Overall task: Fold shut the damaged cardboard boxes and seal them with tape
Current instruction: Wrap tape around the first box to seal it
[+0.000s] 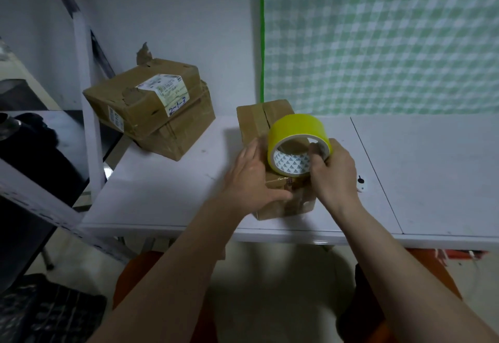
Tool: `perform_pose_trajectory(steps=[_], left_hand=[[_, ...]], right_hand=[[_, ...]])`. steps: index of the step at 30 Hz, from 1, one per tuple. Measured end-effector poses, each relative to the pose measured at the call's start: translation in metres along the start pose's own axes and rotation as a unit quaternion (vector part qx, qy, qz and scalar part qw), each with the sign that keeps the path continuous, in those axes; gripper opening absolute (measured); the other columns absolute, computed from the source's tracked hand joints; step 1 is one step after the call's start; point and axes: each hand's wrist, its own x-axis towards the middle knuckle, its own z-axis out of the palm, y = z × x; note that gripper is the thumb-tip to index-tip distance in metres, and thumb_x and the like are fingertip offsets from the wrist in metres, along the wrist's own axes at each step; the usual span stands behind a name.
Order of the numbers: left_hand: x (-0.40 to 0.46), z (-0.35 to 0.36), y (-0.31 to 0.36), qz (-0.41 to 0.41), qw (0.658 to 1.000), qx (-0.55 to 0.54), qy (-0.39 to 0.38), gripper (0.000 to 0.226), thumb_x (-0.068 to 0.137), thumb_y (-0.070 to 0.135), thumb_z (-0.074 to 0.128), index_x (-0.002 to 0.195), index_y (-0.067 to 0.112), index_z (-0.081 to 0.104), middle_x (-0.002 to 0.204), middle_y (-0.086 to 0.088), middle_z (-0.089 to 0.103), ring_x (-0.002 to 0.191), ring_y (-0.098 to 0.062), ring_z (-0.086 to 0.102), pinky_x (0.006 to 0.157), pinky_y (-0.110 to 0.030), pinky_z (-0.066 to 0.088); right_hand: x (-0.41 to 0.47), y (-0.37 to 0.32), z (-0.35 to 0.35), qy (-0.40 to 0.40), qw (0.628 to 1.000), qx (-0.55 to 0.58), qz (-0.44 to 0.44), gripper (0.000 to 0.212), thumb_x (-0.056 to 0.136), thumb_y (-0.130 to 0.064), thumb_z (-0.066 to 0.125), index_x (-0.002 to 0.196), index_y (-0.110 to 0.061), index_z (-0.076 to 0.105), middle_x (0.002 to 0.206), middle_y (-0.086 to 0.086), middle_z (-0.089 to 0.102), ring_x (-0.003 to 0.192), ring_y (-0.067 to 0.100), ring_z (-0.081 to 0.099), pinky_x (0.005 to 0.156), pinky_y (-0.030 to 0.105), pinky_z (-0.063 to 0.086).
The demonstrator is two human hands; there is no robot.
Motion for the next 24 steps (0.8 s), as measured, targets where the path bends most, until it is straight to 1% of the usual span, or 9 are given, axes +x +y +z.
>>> perform_pose_trajectory(steps=[3,6,8,10,12,14,15,19,24], left_hand=[[0.000,0.001,0.003,0.009,0.999,0.036,-0.002,0.128,0.060,0.054,0.082,0.153,0.021,0.002,0.158,0.001,0.018,0.145,-0.019,0.017,0.118,-0.037,0.019],[-0.001,-0.001,0.007,-0.010,0.999,0.048,-0.020,0.132,0.063,0.055,0.080,0.152,0.023,-0.012,0.160,0.001,0.013,0.147,-0.020,0.012,0.119,-0.040,0.015],[0.000,-0.002,0.009,-0.021,0.999,0.035,-0.021,0.136,0.060,0.055,0.082,0.151,0.026,-0.014,0.159,0.004,0.017,0.146,-0.020,0.015,0.118,-0.045,0.019],[0.001,-0.003,0.010,-0.031,0.999,0.025,-0.021,0.138,0.057,0.052,0.085,0.150,0.028,-0.015,0.158,0.005,0.019,0.145,-0.019,0.017,0.117,-0.045,0.021],[0.001,-0.004,0.011,-0.039,0.999,0.023,-0.016,0.139,0.056,0.050,0.086,0.150,0.029,-0.015,0.157,0.005,0.020,0.144,-0.018,0.019,0.117,-0.044,0.021],[0.000,-0.004,0.011,-0.044,0.999,0.022,-0.014,0.139,0.056,0.051,0.086,0.150,0.030,-0.014,0.157,0.005,0.020,0.144,-0.018,0.020,0.117,-0.044,0.022],[0.000,-0.004,0.011,-0.044,0.999,0.022,-0.015,0.138,0.056,0.051,0.086,0.150,0.030,-0.014,0.157,0.005,0.020,0.144,-0.018,0.020,0.117,-0.044,0.022],[0.000,-0.003,0.012,-0.045,0.998,0.030,-0.021,0.136,0.058,0.052,0.085,0.151,0.029,-0.012,0.158,0.006,0.018,0.144,-0.018,0.019,0.117,-0.045,0.022],[0.001,-0.002,0.012,-0.045,0.998,0.035,-0.021,0.134,0.058,0.053,0.084,0.152,0.029,-0.009,0.156,0.007,0.020,0.143,-0.017,0.022,0.114,-0.045,0.026]], right_hand=[[0.007,0.000,-0.017,-0.010,1.000,-0.007,-0.025,0.012,0.087,-0.017,0.044,0.090,-0.008,0.052,0.087,0.016,0.058,0.082,0.033,0.050,0.065,0.030,0.028],[0.029,0.014,-0.051,0.072,0.997,0.023,0.006,0.032,0.071,-0.009,0.038,0.098,-0.009,0.054,0.085,0.009,0.054,0.079,0.025,0.049,0.065,0.029,0.035],[0.038,0.029,-0.062,0.085,0.994,0.038,0.052,0.034,0.077,0.001,0.041,0.104,-0.010,0.057,0.090,0.010,0.056,0.083,0.025,0.052,0.067,0.029,0.039],[0.039,0.040,-0.057,0.064,0.991,0.081,0.083,0.025,0.079,0.000,0.045,0.096,-0.013,0.058,0.087,0.009,0.058,0.081,0.024,0.054,0.065,0.030,0.042],[0.037,0.045,-0.048,0.055,0.979,0.153,0.120,0.015,0.084,-0.002,0.049,0.092,-0.012,0.057,0.080,0.007,0.056,0.074,0.025,0.054,0.058,0.028,0.046],[0.037,0.048,-0.044,0.060,0.967,0.197,0.150,0.011,0.088,0.000,0.050,0.088,-0.008,0.056,0.072,0.006,0.053,0.063,0.019,0.049,0.046,0.019,0.043],[0.037,0.050,-0.043,0.062,0.965,0.204,0.154,0.013,0.088,0.002,0.049,0.084,-0.008,0.056,0.069,0.005,0.052,0.061,0.017,0.047,0.046,0.019,0.042],[0.037,0.056,-0.040,0.072,0.964,0.210,0.148,0.026,0.088,0.004,0.044,0.070,-0.010,0.055,0.067,0.003,0.053,0.064,0.016,0.048,0.062,0.029,0.043],[0.041,0.068,-0.032,0.070,0.959,0.215,0.172,0.029,0.087,0.003,0.046,0.065,-0.014,0.053,0.065,0.001,0.051,0.071,0.018,0.048,0.064,0.026,0.040]])
